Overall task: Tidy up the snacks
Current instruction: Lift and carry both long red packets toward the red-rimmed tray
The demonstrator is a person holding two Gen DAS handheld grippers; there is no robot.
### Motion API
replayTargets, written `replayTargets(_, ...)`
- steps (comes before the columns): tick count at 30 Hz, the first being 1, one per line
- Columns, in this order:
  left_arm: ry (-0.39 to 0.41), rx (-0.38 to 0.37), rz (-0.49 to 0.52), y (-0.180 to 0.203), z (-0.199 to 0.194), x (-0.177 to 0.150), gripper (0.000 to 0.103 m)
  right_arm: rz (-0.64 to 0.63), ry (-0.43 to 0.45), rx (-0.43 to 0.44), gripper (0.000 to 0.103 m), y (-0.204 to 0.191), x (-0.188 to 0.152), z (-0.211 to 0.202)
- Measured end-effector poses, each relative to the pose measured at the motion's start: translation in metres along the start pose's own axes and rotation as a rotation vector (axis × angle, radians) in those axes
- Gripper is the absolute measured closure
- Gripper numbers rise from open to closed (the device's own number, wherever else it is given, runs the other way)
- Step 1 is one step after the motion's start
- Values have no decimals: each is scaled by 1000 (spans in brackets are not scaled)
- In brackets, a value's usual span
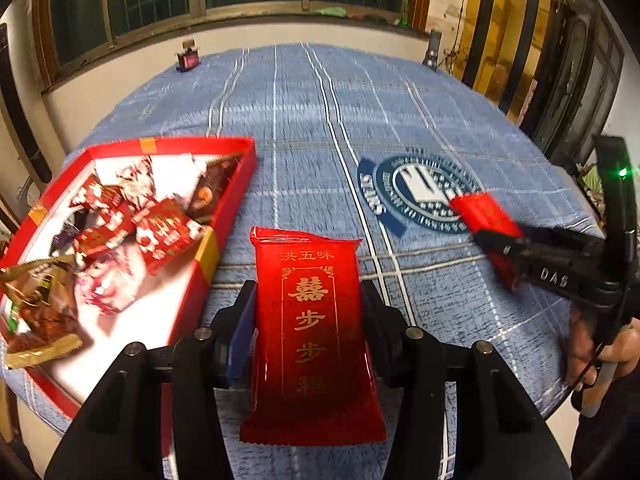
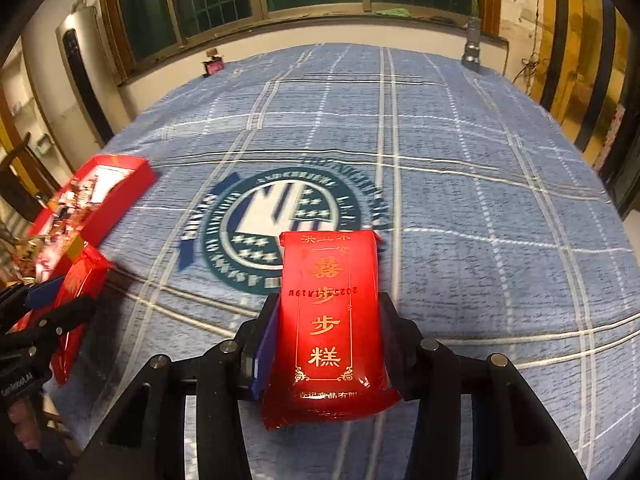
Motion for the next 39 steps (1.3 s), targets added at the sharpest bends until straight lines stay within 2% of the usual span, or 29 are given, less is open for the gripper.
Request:
replayTargets(6, 47, 5, -26, -14, -18, 11, 54, 41, 21, 166, 56, -25, 8, -9)
replayTargets(10, 74, 28, -52, -32, -26, 17, 54, 61, 43, 309, 56, -51, 20, -18)
replayTargets(16, 101, 61, -93, -59, -34, 18, 54, 79, 65, 446, 56, -84, 32, -27)
replayTargets(25, 131, 131, -146, -105, -42, 18, 54, 30, 77, 495, 56, -130, 42, -29)
replayTargets(28, 141, 144, -157, -117, -44, 19, 54, 23, 82, 530, 56, -144, 47, -30)
replayTargets(39, 145, 183, -199, -151, -46, 21, 54, -25, 67, 576, 56, -187, 67, -22)
Point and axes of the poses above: each gripper's, at about its wrist camera, not at the fingertips, and z roughly the way its jaws point, y to its right, x to its top, the point moved 7 cm from there along z, roughly the way its jaws point, and after that the axes turned 11 degrees about -z, right-handed, at the moved point
